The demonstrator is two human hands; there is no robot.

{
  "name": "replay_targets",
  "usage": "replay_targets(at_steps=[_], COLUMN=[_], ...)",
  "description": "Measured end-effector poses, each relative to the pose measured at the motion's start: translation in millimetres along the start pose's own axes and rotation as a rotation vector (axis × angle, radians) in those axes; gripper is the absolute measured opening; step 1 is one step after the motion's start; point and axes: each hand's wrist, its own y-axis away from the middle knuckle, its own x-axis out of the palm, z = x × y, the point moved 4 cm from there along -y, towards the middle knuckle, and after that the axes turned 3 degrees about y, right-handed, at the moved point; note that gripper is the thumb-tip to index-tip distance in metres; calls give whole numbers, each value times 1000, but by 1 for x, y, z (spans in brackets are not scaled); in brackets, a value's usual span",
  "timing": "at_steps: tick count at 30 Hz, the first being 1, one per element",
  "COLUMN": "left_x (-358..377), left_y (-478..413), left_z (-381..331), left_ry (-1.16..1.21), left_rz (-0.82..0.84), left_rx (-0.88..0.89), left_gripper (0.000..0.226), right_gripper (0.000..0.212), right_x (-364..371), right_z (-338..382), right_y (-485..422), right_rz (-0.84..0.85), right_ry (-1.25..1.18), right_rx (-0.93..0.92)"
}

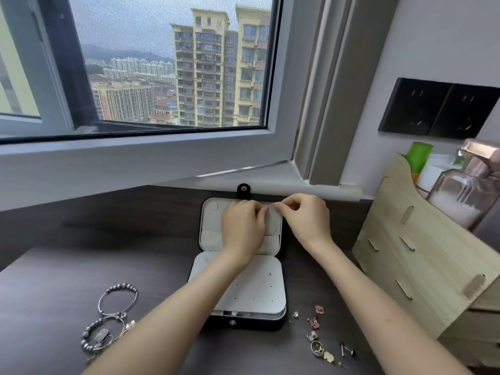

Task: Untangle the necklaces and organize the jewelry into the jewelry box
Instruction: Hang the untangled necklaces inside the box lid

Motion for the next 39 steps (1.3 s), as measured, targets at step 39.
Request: replay_targets(at_steps=[39], left_x=[-9], left_y=[21], left_z=[-4], left_ry=[-267], left_rz=[435], left_rx=[-48], left_gripper=[34], right_gripper=[35], right_x=[13], right_z=[10], right_y=[36], right_rz=[161], right_ry=[216], right_rx=[-18])
